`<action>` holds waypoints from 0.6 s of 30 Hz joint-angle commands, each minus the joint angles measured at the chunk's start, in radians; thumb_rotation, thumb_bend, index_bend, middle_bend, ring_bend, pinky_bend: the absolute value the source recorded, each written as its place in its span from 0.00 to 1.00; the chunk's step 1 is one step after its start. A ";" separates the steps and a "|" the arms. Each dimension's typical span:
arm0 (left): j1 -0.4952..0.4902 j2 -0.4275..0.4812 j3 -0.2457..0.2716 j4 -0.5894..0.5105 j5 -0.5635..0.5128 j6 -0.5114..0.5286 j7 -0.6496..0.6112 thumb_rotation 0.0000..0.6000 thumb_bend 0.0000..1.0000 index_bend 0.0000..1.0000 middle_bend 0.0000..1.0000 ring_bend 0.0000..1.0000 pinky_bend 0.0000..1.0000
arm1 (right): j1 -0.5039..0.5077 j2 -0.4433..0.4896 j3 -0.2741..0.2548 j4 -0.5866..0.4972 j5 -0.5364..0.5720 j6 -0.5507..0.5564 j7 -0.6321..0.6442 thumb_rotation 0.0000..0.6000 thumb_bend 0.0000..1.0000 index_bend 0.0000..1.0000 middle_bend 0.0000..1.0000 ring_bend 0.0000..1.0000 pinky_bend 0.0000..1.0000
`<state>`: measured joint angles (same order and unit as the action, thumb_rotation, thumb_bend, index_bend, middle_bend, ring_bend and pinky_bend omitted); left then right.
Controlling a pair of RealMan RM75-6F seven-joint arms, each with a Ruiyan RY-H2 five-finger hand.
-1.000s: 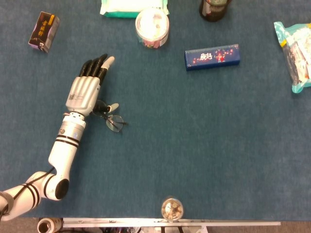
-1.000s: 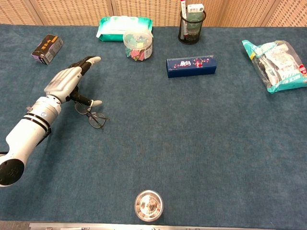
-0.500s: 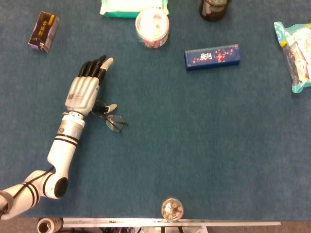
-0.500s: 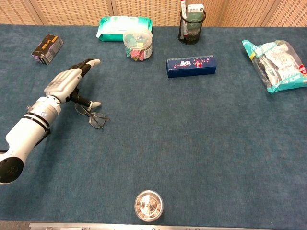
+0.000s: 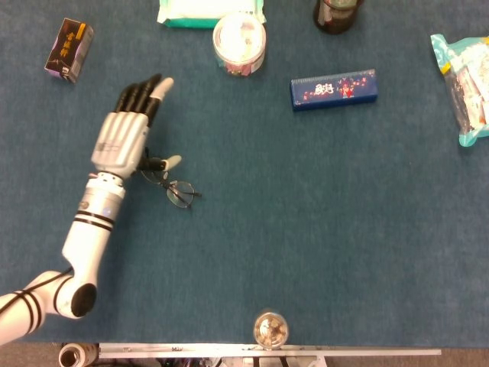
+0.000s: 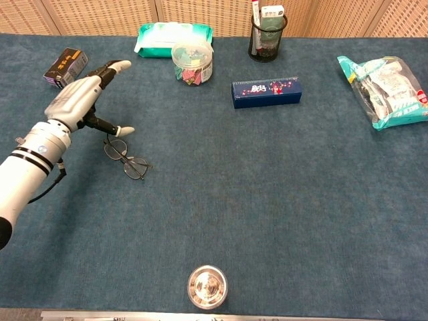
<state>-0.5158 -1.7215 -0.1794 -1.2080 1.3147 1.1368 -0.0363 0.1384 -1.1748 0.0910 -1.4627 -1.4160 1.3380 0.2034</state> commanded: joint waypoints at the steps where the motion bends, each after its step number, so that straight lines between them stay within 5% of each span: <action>1: 0.012 0.019 -0.004 -0.017 -0.011 0.012 0.010 1.00 0.03 0.00 0.00 0.00 0.00 | 0.001 -0.001 -0.001 -0.002 -0.002 0.000 -0.002 1.00 0.22 0.43 0.39 0.34 0.58; 18: 0.032 0.009 0.007 0.060 -0.022 0.006 -0.046 1.00 0.03 0.00 0.00 0.00 0.00 | 0.005 -0.005 -0.004 -0.009 0.002 -0.008 -0.020 1.00 0.22 0.44 0.39 0.34 0.58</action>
<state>-0.4840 -1.7111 -0.1735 -1.1508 1.2921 1.1432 -0.0806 0.1437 -1.1802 0.0873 -1.4719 -1.4136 1.3302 0.1832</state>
